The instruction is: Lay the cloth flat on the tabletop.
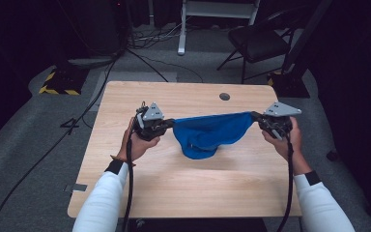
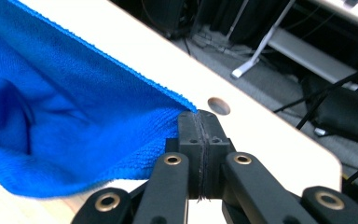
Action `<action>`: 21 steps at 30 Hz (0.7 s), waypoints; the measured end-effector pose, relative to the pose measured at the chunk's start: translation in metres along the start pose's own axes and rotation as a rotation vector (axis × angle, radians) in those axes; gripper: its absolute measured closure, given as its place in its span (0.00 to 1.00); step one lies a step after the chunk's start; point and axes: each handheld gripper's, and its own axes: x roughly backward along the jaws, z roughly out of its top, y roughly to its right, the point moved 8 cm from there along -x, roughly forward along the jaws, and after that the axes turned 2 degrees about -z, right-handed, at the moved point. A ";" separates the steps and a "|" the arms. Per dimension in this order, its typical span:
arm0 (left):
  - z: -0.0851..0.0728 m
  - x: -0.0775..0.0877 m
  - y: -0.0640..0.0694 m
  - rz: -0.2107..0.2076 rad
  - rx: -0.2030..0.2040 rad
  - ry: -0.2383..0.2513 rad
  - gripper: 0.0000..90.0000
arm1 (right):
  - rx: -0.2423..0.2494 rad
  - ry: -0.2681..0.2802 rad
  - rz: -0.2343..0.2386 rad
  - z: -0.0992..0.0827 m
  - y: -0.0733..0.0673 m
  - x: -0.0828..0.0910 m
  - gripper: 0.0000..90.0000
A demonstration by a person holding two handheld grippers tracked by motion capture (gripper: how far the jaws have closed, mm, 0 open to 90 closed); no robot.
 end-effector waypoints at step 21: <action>-0.036 -0.081 -0.070 0.213 0.218 -0.113 0.47 | -0.078 -0.185 -0.103 -0.039 0.017 -0.113 0.74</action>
